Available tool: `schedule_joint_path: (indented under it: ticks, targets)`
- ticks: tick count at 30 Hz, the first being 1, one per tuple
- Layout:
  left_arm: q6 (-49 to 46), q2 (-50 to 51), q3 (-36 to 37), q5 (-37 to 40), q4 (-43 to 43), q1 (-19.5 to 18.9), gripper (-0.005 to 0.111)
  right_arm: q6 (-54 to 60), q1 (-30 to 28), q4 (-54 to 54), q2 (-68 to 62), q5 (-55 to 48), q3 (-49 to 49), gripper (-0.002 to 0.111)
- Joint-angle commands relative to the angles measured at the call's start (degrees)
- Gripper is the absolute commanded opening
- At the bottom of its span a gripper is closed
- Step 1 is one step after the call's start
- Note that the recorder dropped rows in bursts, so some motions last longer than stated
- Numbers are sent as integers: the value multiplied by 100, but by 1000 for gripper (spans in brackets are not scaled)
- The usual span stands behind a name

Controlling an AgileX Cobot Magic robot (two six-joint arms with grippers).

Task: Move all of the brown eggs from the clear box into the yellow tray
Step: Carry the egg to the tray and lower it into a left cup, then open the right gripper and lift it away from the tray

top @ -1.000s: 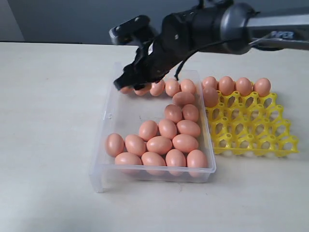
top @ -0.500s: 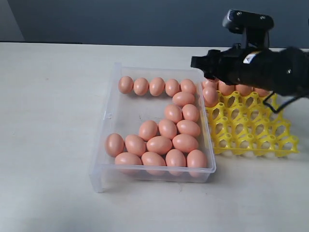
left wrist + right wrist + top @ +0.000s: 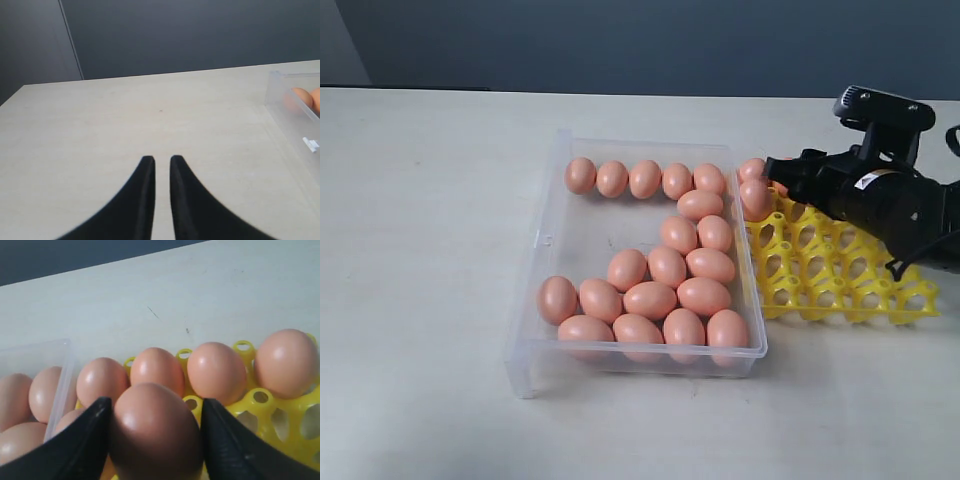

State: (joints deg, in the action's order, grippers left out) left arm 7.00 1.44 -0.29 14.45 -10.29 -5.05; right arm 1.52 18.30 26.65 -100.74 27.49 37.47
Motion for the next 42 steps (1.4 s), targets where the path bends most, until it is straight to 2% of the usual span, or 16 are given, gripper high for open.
schedule_joint_path:
  ticks: [1, 13, 21, 27, 36, 42]
  targets:
    - [5, 5, 29, -71, 13, 3, 12, -1, -32, -262, -183, 152, 82, 0]
    - [5, 5, 29, -71, 13, 3, 12, -19, -32, -575, -388, 267, 226, 1]
    - [5, 5, 29, -71, 13, 3, 12, -19, -32, -575, -388, 179, 226, 30]
    - [5, 5, 29, -71, 13, 3, 12, -19, -32, -575, -388, 118, 226, 48]
    - [5, 5, 29, -71, 13, 3, 12, 3, -32, -598, -388, -58, 226, 51]
    - [5, 5, 29, -71, 13, 3, 12, 25, -32, -598, -388, -807, 530, 61]
